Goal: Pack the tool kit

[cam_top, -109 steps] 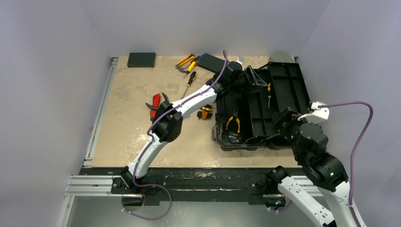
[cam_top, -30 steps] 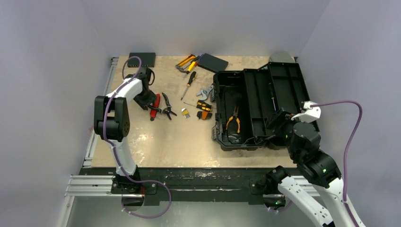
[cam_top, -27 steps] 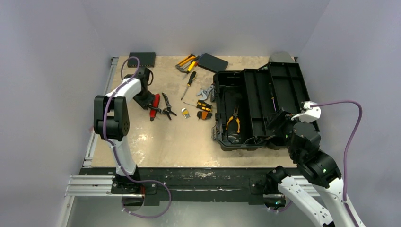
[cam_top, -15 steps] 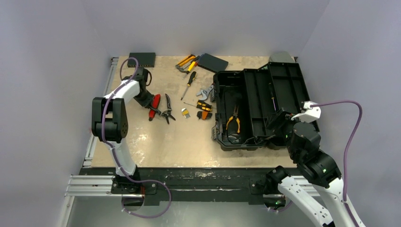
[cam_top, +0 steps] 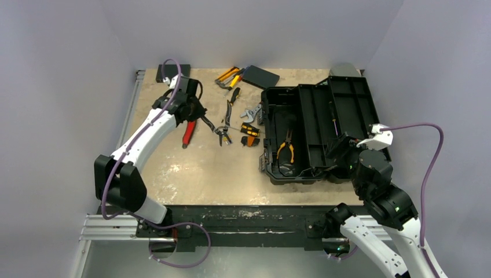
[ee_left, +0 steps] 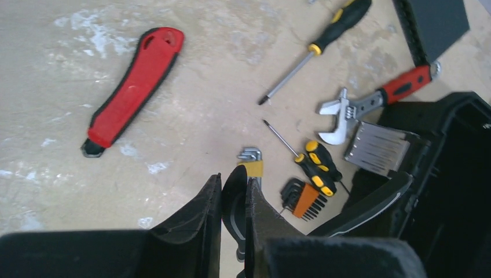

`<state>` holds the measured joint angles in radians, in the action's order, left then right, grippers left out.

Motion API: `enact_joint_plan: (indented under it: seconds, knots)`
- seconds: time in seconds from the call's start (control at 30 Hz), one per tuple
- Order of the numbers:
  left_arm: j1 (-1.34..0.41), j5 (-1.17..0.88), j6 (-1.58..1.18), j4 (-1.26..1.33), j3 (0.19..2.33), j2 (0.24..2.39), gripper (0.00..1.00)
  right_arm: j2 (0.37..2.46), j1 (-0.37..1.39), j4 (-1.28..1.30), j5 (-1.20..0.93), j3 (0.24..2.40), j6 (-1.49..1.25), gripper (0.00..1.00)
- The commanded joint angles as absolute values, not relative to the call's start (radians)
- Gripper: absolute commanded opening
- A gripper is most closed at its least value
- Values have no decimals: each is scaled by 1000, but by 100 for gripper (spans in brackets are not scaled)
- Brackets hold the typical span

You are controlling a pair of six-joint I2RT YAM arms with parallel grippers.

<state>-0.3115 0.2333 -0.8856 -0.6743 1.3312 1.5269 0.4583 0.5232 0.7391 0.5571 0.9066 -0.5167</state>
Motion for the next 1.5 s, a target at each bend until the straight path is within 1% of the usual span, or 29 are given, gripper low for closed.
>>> enact_joint_plan:
  seconds: [0.0, 0.2, 0.4, 0.6, 0.87, 0.93, 0.97, 1.0, 1.03, 1.23, 1.3, 1.4, 1.47]
  knots:
    - [-356, 124, -850, -594, 1374, 1509, 0, 466, 524, 704, 558, 904, -522, 67]
    - [-470, 6, -906, -497, 1437, 1548, 0, 474, 525, 688, 531, 892, -519, 67]
    - [-586, -81, -923, -469, 1607, 1683, 0, 524, 524, 665, 432, 876, -470, 67]
    - [-648, -66, -926, -480, 1748, 1806, 0, 555, 524, 667, 360, 877, -445, 67]
    - [-697, -4, -939, -574, 1945, 1995, 0, 539, 524, 653, 364, 871, -438, 67]
    - [-712, 41, -953, -597, 1974, 2020, 1, 541, 524, 656, 369, 871, -437, 67]
    - [-718, 43, -954, -601, 1985, 2030, 8, 542, 524, 657, 371, 871, -436, 67]
    - [-721, 44, -957, -607, 1991, 2035, 21, 542, 525, 657, 372, 871, -436, 67]
    - [-724, 44, -958, -612, 1995, 2037, 31, 542, 524, 658, 375, 871, -434, 67]
    - [-725, 40, -930, -640, 1996, 2014, 70, 544, 525, 658, 383, 871, -440, 67]
    - [-723, 57, -898, -661, 1995, 1991, 75, 546, 525, 658, 382, 871, -440, 66]
    - [-708, 129, -846, -691, 1957, 1933, 76, 544, 525, 662, 382, 874, -440, 66]
    - [-678, 156, -841, -688, 1890, 1882, 77, 540, 524, 665, 384, 873, -438, 66]
